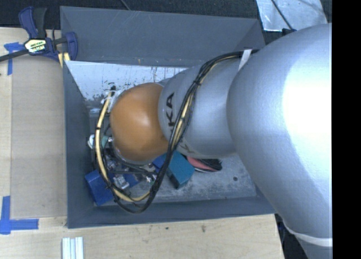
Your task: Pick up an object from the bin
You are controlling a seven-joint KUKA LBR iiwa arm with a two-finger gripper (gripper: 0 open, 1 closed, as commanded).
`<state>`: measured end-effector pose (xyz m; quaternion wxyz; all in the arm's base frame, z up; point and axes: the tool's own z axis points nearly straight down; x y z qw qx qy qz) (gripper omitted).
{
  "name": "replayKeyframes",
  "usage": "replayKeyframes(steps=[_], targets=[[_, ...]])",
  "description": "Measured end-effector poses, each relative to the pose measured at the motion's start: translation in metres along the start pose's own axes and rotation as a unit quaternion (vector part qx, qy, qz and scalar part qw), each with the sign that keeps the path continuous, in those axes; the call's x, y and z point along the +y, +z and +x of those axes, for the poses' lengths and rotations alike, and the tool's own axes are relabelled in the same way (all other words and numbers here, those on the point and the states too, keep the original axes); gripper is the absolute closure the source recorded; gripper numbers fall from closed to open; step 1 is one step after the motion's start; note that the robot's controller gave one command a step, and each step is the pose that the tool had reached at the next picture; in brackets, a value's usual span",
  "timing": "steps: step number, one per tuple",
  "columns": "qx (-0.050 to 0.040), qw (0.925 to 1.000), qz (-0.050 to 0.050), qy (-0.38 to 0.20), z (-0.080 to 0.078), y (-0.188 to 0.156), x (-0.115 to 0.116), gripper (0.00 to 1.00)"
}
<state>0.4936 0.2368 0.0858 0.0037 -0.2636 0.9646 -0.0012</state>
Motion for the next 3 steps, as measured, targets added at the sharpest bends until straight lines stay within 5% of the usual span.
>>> replayKeyframes(steps=[3], targets=[[0.0068, 1.0000, -0.001, 0.000, 0.002, -0.023, -0.001, 1.00]])
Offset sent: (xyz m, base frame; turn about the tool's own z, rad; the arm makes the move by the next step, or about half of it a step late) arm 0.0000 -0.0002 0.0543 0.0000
